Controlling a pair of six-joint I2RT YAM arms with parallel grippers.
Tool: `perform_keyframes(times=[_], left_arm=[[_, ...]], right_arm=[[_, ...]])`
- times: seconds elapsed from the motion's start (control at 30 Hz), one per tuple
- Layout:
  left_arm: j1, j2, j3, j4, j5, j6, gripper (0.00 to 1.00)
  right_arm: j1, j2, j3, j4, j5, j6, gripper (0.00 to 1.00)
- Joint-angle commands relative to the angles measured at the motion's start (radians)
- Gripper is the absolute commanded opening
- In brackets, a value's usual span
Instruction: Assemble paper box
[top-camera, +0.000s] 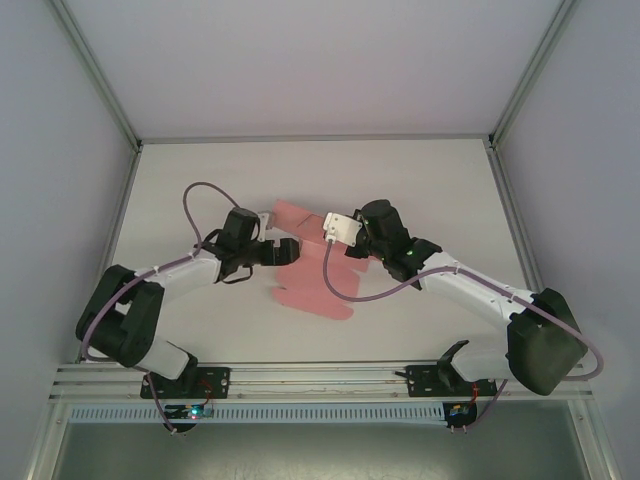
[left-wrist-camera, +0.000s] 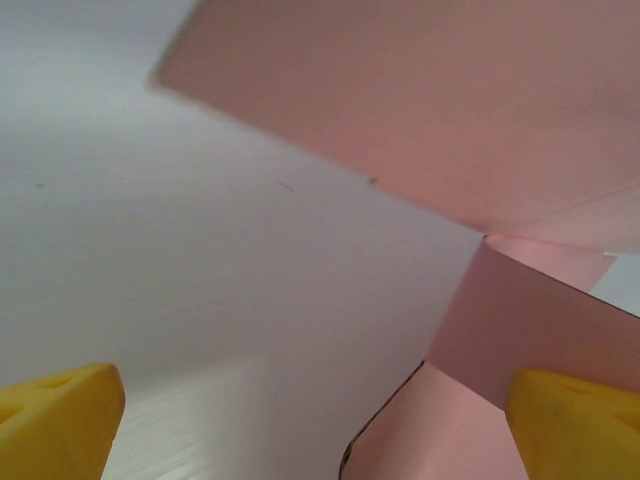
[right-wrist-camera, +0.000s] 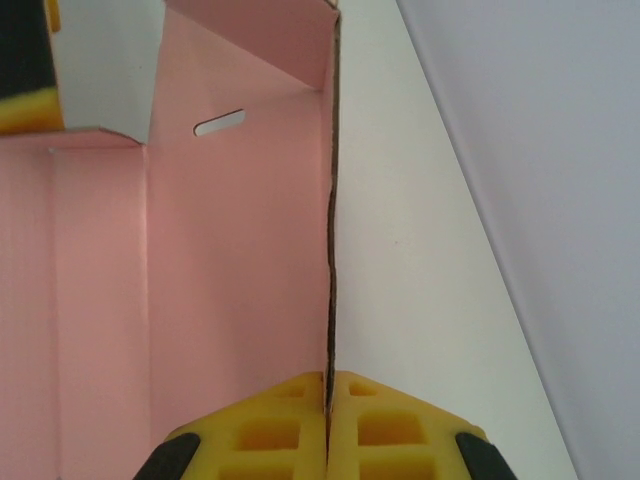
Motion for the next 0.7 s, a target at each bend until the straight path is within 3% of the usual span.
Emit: perform_keyframes(times=[0.0,0.17,0.3,0.47,0.67], left_arm=[[-0.023,0.067,0.07,0.034,-0.007,0.015,0.95],[-0.052,0.156,0.121,0.035,-0.092,-0.029,0.86],[-0.102,0.196,0.143,0.044,-0.151,-0.036,0.86],[-0.123,0.183,0.131,0.044,-0.165,-0.072,0.85],[-0.122,0.09,0.079,-0.099,-0.335,-0.097,0.85]], right_arm=[[0.039,0.011,0.0,0.02,-0.053,0.007,0.0],[0.057,0.013,-0.019,0.026,-0.086,0.019,0.0],[0.065,0.033,-0.028,0.026,-0.107,0.038,0.0],[0.069,0.072,-0.04,0.037,-0.012,0.011,0.0],[0.074,0.124,-0.048,0.026,0.104,-0.055,0.0]])
